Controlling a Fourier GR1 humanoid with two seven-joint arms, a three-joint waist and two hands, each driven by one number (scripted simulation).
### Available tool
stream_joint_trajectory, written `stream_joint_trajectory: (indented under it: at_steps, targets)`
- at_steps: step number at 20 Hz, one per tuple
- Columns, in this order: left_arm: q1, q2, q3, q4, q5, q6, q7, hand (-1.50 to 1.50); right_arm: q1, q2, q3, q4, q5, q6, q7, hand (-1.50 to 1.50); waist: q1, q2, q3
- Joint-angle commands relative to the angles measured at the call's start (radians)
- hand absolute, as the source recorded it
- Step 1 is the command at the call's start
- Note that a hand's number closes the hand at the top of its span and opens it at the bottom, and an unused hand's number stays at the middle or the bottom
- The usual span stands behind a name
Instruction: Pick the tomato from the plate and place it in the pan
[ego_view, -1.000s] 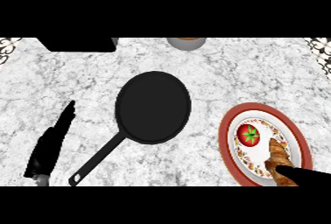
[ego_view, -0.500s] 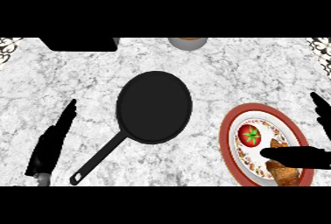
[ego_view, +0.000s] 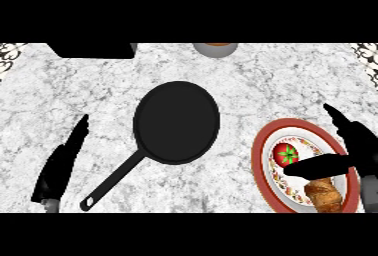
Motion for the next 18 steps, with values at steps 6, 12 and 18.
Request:
stream_joint_trajectory:
  at_steps: [6,12,18]
  targets:
    - [0.000,-0.029,-0.002,-0.002,-0.011,-0.004,0.004,0.00,-0.156,0.035,0.030,0.105,-0.053,0.093,0.266,-1.50,-0.008,-0.001,0.000]
    - [-0.014,-0.019,0.030,0.025,-0.016,-0.005,-0.003,0.00,-0.145,0.064,0.095,0.177,-0.007,0.091,0.291,-1.50,-0.011,-0.001,0.000]
    - [0.034,-0.035,0.012,-0.004,-0.026,-0.014,-0.028,0.00,-0.175,0.067,0.068,0.241,-0.009,0.108,0.292,-1.50,-0.007,-0.001,0.000]
